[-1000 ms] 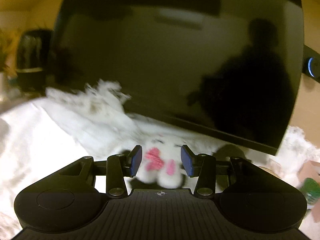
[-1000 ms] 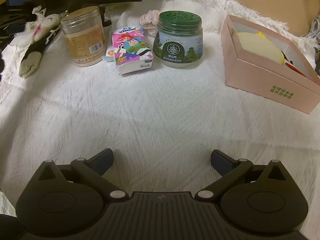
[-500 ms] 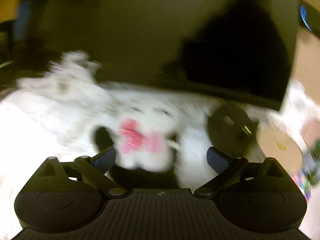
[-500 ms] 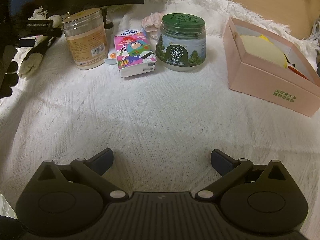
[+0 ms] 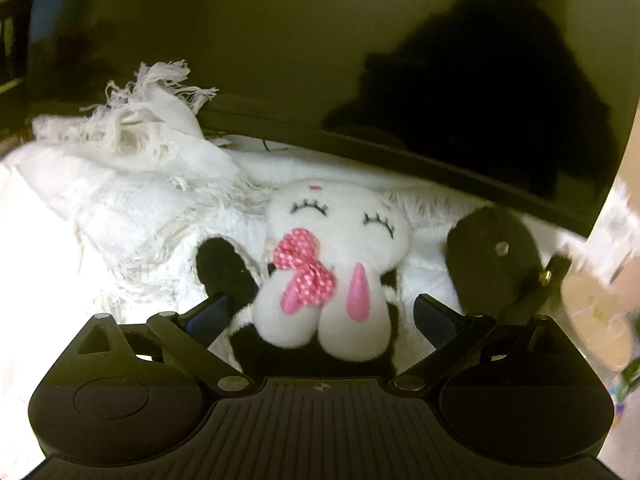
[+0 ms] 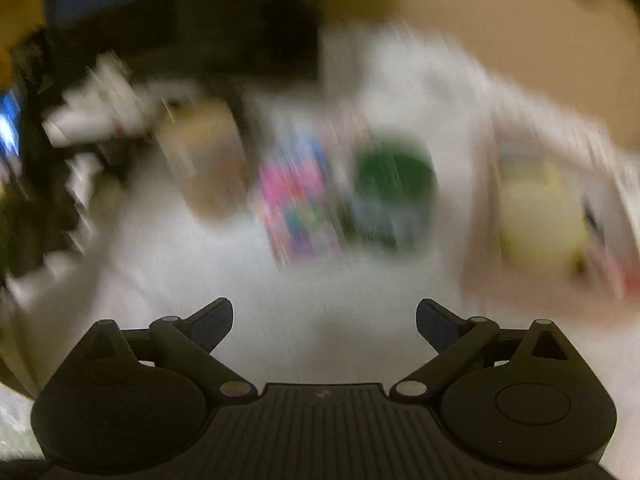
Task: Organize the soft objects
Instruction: 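Grasp the black plush bear with the right gripper, then lift the bunny plush with the left gripper while the right lifts the bear toward the box, then lower the bunny into the pink box and open the left gripper while the right drops the bear in, then move the left gripper to the pink Kleenex tissue pack and grasp it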
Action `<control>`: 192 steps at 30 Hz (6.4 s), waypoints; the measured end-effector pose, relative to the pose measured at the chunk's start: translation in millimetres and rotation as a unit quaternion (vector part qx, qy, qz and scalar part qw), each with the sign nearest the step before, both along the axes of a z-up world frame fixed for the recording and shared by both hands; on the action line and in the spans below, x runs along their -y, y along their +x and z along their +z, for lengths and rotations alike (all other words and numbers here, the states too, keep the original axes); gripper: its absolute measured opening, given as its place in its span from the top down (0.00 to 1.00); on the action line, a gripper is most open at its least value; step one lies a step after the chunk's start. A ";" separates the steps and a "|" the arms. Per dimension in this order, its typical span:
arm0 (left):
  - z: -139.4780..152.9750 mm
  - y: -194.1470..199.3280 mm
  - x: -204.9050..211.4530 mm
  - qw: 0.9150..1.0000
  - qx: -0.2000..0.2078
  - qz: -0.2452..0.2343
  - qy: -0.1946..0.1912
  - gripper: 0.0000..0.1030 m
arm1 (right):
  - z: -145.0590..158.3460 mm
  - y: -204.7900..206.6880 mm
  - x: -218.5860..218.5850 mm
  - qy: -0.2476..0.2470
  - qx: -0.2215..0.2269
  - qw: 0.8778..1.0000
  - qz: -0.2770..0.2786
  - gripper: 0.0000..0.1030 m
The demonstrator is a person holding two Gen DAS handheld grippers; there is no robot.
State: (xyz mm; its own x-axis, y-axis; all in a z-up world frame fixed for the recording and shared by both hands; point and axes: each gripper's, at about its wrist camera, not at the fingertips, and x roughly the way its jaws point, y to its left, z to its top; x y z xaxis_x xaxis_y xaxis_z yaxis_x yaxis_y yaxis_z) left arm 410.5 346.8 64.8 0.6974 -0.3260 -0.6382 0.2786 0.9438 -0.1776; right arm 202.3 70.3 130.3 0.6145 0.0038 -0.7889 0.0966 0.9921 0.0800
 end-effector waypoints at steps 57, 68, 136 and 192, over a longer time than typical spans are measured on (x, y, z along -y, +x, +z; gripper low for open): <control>192.1 -73.3 169.3 0.938 0.116 -0.303 -0.124 0.53 | 208.2 40.3 114.4 -0.090 0.115 0.984 -0.103 0.38; 102.0 -89.7 375.9 0.926 -0.049 -0.334 -0.166 0.41 | 190.2 -32.5 238.5 -0.055 0.114 0.978 -0.165 0.38; 21.5 -122.3 199.9 0.997 -0.065 -0.044 -0.025 0.41 | -4.4 -109.0 158.2 -0.038 0.045 0.986 -0.158 0.19; 18.1 -160.1 209.2 0.999 0.005 0.024 0.032 0.72 | -106.6 -67.3 149.1 0.064 -0.017 0.998 0.024 0.12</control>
